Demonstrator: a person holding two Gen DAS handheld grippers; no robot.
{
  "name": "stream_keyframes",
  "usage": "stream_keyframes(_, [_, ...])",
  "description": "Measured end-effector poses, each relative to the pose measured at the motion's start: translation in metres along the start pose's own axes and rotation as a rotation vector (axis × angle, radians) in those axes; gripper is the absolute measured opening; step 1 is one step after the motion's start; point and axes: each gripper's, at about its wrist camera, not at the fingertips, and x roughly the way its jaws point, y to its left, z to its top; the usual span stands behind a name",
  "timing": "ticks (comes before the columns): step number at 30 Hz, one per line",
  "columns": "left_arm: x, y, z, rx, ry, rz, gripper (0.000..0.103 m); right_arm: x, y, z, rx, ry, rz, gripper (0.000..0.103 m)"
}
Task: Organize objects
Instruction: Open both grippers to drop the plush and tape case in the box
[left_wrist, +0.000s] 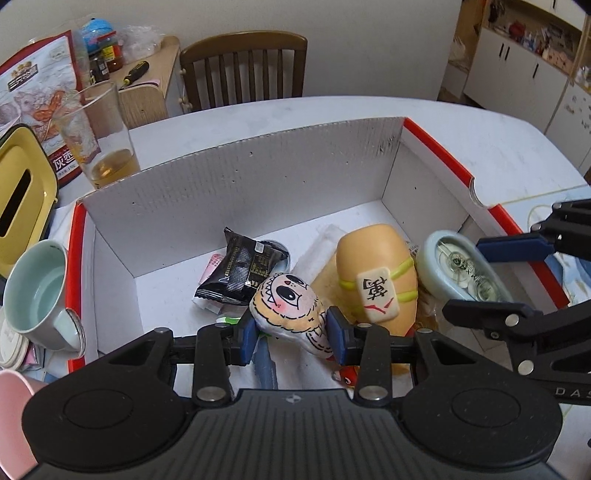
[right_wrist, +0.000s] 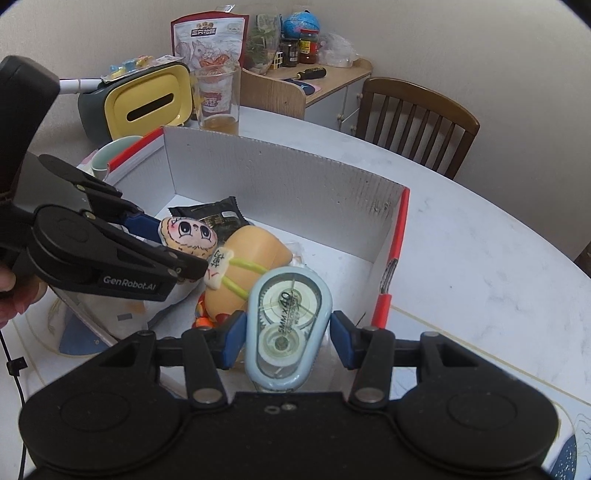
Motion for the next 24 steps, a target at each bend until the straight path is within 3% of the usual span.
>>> stream_keyframes(4, [0.001, 0.0, 0.002, 0.0, 0.016, -0.001, 0.04, -0.003, -0.001, 0.001, -0.004, -0.015, 0.0, 0.05])
stream_keyframes(13, [-0.005, 0.001, -0.004, -0.022, 0.002, 0.005, 0.054, -0.012, -0.01, -0.002, 0.022, -0.032, 0.024, 0.056])
stream_keyframes(16, [-0.012, 0.002, -0.007, -0.053, -0.012, -0.005, 0.06, -0.017, -0.013, -0.003, 0.035, -0.041, 0.04, 0.057])
stream_keyframes(24, [-0.043, -0.01, -0.016, -0.067, -0.095, 0.006, 0.062, -0.035, -0.019, -0.003, 0.072, -0.085, 0.075, 0.059])
